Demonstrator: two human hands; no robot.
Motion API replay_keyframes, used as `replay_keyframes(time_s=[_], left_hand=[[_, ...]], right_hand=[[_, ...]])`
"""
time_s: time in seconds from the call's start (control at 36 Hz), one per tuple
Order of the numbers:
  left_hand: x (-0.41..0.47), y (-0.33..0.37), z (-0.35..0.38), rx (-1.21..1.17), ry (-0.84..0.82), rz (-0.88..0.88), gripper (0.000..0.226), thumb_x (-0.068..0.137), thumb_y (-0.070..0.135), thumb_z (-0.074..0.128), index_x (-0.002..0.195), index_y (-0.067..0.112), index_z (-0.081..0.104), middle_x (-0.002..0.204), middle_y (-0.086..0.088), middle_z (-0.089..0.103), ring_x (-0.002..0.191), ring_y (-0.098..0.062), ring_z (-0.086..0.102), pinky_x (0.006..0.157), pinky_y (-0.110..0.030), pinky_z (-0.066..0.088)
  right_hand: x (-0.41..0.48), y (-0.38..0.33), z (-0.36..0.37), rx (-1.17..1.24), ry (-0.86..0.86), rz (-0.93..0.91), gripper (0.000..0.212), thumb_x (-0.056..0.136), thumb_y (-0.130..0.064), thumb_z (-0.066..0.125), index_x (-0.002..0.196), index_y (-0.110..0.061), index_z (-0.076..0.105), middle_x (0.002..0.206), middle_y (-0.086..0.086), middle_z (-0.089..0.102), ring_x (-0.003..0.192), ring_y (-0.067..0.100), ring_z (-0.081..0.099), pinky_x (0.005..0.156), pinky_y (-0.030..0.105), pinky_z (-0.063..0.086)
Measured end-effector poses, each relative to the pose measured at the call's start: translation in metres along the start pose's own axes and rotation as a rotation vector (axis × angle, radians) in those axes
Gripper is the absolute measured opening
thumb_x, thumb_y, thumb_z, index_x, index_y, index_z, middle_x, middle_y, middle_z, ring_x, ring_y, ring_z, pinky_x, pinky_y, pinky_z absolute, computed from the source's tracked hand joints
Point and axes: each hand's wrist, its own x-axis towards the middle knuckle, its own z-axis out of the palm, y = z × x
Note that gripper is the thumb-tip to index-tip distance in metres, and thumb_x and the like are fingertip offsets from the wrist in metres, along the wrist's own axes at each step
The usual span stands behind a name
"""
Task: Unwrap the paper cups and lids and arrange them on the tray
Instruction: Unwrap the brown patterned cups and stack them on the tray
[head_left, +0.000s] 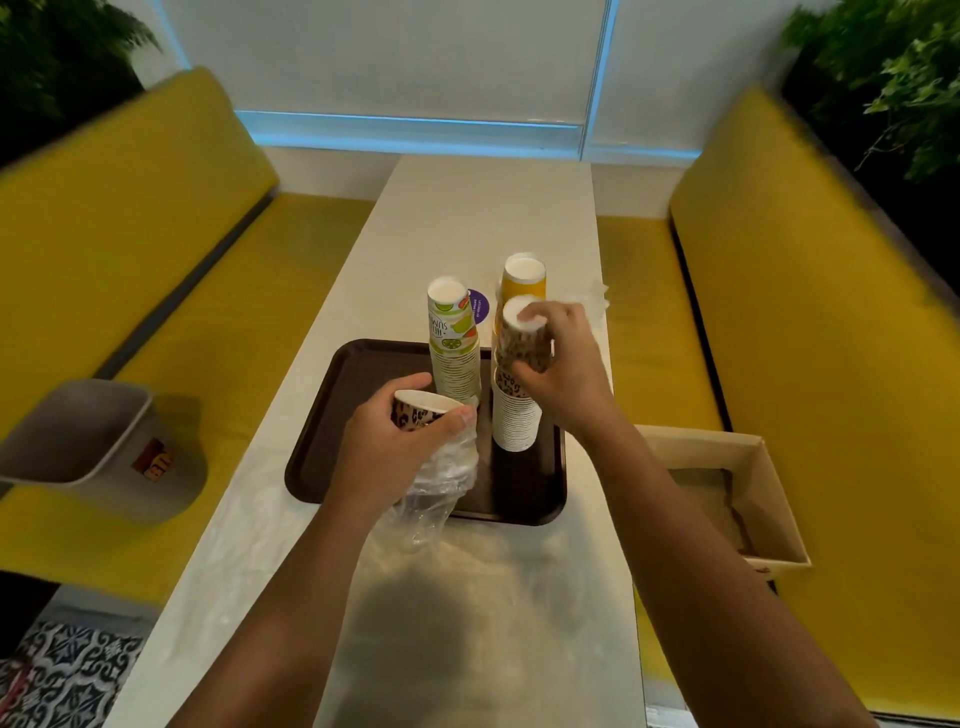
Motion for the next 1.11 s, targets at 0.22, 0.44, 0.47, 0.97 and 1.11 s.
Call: replay_keyframes(time_s=[0.22, 0.44, 0.47, 0.97, 1.11], left_hand=[[-0.001, 0.001, -0.001, 0.048, -0.037, 0.004, 0.069, 0.075, 0.052, 0.087, 0.137, 0.034, 0.062, 0.109, 0.023, 0.067, 0.096, 0.009, 0.065, 0.070, -0.012, 0.053], [-0.007, 0.007, 0.002, 0.126, -0.076, 0.045, 0.069, 0.076, 0.048, 0.088, 0.137, 0.032, 0.061, 0.110, 0.020, 0.070, 0.099, 0.006, 0.066, 0.075, -0.011, 0.054], [-0.007, 0.008, 0.002, 0.140, -0.079, 0.054, 0.067, 0.078, 0.045, 0.087, 0.138, 0.031, 0.061, 0.109, 0.020, 0.070, 0.098, 0.007, 0.065, 0.073, -0.009, 0.053], [-0.020, 0.006, 0.003, 0.049, -0.053, 0.024, 0.047, 0.077, 0.047, 0.089, 0.119, 0.031, 0.072, 0.100, 0.018, 0.078, 0.095, 0.001, 0.073, 0.090, -0.035, 0.061], [-0.018, 0.003, -0.002, -0.101, -0.055, -0.023, 0.043, 0.083, 0.041, 0.085, 0.123, 0.030, 0.072, 0.105, 0.013, 0.079, 0.102, -0.006, 0.074, 0.098, -0.044, 0.059]], right_hand=[[-0.012, 0.012, 0.017, -0.137, 0.012, -0.009, 0.044, 0.089, -0.026, 0.081, 0.120, -0.035, 0.052, 0.153, 0.000, 0.036, 0.138, 0.027, 0.046, 0.111, 0.050, 0.049], [-0.037, -0.049, 0.003, 0.100, -0.234, -0.329, 0.008, 0.098, -0.029, 0.071, 0.101, -0.023, 0.075, 0.128, -0.004, 0.056, 0.127, 0.014, 0.050, 0.108, 0.031, 0.042], [-0.039, -0.052, 0.003, 0.104, -0.294, -0.340, 0.008, 0.099, -0.026, 0.072, 0.099, -0.020, 0.077, 0.126, -0.005, 0.058, 0.125, 0.010, 0.052, 0.108, 0.027, 0.041], [-0.043, -0.048, -0.013, 0.223, -0.109, -0.254, 0.020, 0.109, -0.019, 0.054, 0.093, -0.008, 0.059, 0.147, 0.006, 0.052, 0.141, 0.011, 0.048, 0.105, 0.033, 0.049], [-0.045, -0.038, -0.018, 0.335, -0.238, -0.131, 0.021, 0.104, -0.022, 0.064, 0.089, -0.012, 0.053, 0.138, 0.002, 0.063, 0.132, 0.013, 0.058, 0.101, 0.046, 0.057]])
